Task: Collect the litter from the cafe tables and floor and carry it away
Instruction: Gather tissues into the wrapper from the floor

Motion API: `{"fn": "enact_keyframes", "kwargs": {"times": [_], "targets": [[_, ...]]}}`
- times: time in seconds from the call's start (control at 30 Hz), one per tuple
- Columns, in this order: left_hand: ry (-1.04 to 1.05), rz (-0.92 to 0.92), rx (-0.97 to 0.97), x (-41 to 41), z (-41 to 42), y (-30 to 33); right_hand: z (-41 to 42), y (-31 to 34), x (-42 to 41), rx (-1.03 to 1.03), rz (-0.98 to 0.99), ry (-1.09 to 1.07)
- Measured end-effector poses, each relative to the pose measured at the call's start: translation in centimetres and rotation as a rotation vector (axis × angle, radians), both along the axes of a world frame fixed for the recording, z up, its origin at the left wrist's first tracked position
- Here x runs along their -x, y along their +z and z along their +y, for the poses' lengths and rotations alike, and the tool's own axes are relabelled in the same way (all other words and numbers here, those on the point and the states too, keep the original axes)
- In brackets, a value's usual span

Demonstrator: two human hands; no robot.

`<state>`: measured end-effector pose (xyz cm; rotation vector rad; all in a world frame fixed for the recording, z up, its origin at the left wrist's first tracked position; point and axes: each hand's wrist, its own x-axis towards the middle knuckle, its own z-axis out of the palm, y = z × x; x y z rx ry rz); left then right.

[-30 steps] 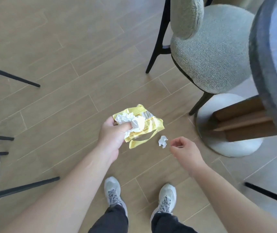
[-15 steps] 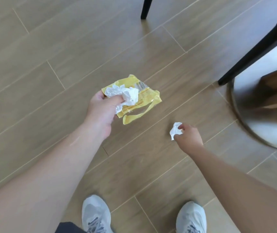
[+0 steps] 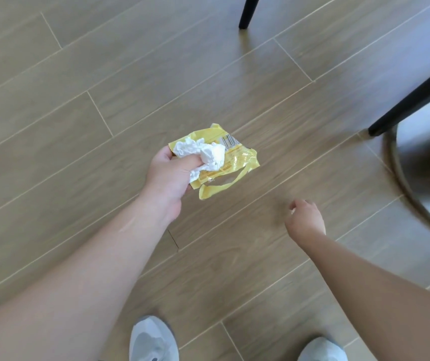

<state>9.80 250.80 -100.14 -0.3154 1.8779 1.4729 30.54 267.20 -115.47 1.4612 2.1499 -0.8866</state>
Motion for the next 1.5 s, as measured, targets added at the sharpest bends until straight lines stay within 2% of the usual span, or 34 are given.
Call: {"fn": "enact_keyframes", "kwargs": {"times": [0.2,0.37,0.53,0.83,1.0,1.23,1.37,1.5], "targets": [[0.018,-0.026,-0.030,-0.8,-2.3,9.7,-2.9,12.9,2.0,0.036,0.195,-0.092],[0.060,-0.021,-0.031,-1.8,-4.8,22.3,-5.4,30.1,4.2,0.042,0.438,-0.112],[0.081,-0.010,-0.041,-3.0,-6.3,35.8,-6.7,49.4,5.4,0.057,0.677,-0.224],[0.109,-0.020,-0.126,-3.8,-7.9,54.9,-9.4,73.7,5.8,0.143,0.856,-0.189],[0.038,0.069,-0.219,-2.4,-8.3,63.4,-11.6,82.5,8.8,0.254,0.914,-0.065],[-0.055,0.117,-0.458,0.6,-10.6,71.5,-15.2,90.3,13.1,0.043,0.907,0.080],[-0.111,0.112,-0.594,3.2,-12.8,74.3,-17.0,93.2,15.5,-0.001,0.927,0.080],[-0.149,0.126,-0.629,5.3,-14.8,76.2,-19.4,94.7,17.6,-0.009,0.924,0.120]]}}
